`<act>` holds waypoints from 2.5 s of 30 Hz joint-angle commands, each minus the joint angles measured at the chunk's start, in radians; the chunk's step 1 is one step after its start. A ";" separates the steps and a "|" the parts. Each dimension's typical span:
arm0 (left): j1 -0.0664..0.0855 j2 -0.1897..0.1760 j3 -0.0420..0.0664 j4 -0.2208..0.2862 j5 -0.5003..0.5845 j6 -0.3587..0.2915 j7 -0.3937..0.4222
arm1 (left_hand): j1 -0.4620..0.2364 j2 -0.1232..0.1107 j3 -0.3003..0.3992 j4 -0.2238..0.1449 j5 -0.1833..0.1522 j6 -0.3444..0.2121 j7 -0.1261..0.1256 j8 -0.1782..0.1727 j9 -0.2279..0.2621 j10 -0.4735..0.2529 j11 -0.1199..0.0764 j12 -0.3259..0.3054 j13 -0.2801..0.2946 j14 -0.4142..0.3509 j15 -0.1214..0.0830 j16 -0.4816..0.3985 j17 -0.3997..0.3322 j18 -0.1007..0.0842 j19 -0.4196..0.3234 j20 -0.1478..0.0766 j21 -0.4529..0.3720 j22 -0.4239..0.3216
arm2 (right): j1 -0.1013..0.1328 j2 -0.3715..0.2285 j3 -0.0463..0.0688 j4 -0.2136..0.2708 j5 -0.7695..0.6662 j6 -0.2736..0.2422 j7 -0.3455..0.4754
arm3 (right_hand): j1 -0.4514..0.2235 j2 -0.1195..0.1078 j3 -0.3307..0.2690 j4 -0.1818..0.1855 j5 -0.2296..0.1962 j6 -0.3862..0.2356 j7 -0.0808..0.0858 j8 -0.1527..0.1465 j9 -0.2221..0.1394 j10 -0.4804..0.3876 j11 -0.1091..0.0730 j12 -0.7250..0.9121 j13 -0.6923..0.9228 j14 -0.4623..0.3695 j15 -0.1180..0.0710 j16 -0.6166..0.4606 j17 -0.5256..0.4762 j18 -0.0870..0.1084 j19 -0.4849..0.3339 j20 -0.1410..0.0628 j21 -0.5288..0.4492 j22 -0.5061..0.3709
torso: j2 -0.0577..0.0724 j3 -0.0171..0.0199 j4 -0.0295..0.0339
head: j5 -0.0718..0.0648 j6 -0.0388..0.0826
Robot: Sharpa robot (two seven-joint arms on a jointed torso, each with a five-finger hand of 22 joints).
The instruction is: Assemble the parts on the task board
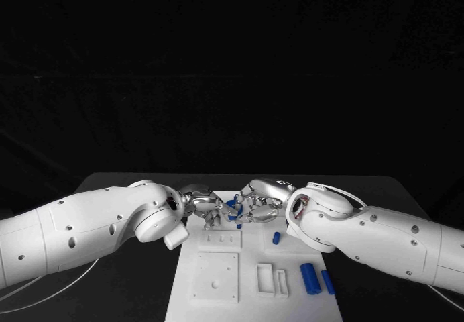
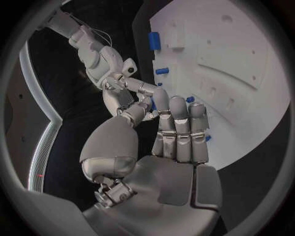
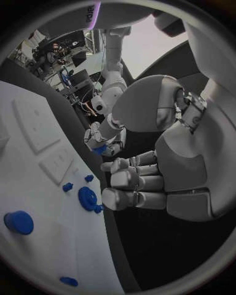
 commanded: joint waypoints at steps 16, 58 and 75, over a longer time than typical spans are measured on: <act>0.003 0.008 -0.001 -0.034 -0.064 0.057 -0.067 | -0.001 -0.003 0.033 -0.014 0.058 0.075 -0.074 -0.020 0.368 -0.012 -0.013 0.062 0.026 0.004 -0.020 0.042 0.010 0.000 0.005 -0.086 0.048 -0.010 | 0.001 -0.095 0.016 -0.005 0.158 -0.047 0.060 | -0.036 -0.013 -0.100 -0.028 0.095 -0.080 0.038 -0.033 -0.012 -0.035 0.031 -0.011 -0.001 -0.020 0.034 -0.020 -0.002 0.084 -0.028 0.000 -0.031 0.000 | -0.001 0.0004 0.0005 | 0.006 -0.003; 0.001 0.136 -0.021 -0.178 -0.308 0.255 -0.221 | -0.074 0.031 0.038 -0.066 0.302 0.137 -0.093 -0.095 0.539 -0.020 -0.033 0.172 0.054 0.016 -0.042 0.125 0.012 -0.003 0.004 -0.114 0.143 -0.047 | 0.083 -0.029 0.066 -0.279 0.820 -0.174 0.386 | 0.017 0.083 -0.103 -0.065 0.327 -0.199 0.115 -0.012 -0.001 -0.274 0.178 -0.746 -0.827 -0.448 0.269 -0.834 -0.545 0.002 -0.666 0.270 -0.668 -0.325 | 0.002 -0.0010 0.0005 | 0.008 -0.062; -0.002 0.144 -0.026 -0.182 -0.307 0.255 -0.220 | -0.110 0.043 0.043 -0.076 0.364 0.172 -0.106 -0.116 0.605 -0.026 -0.045 0.234 0.078 0.021 -0.052 0.171 0.017 0.000 0.010 -0.118 0.172 -0.063 | 0.083 -0.018 0.066 -0.288 0.824 -0.159 0.383 | 0.019 0.081 -0.114 -0.065 0.326 -0.203 0.116 -0.011 -0.006 -0.265 0.182 -0.757 -0.860 -0.448 0.272 -0.843 -0.562 0.006 -0.675 0.278 -0.673 -0.327 | 0.001 -0.0011 0.0020 | 0.008 -0.070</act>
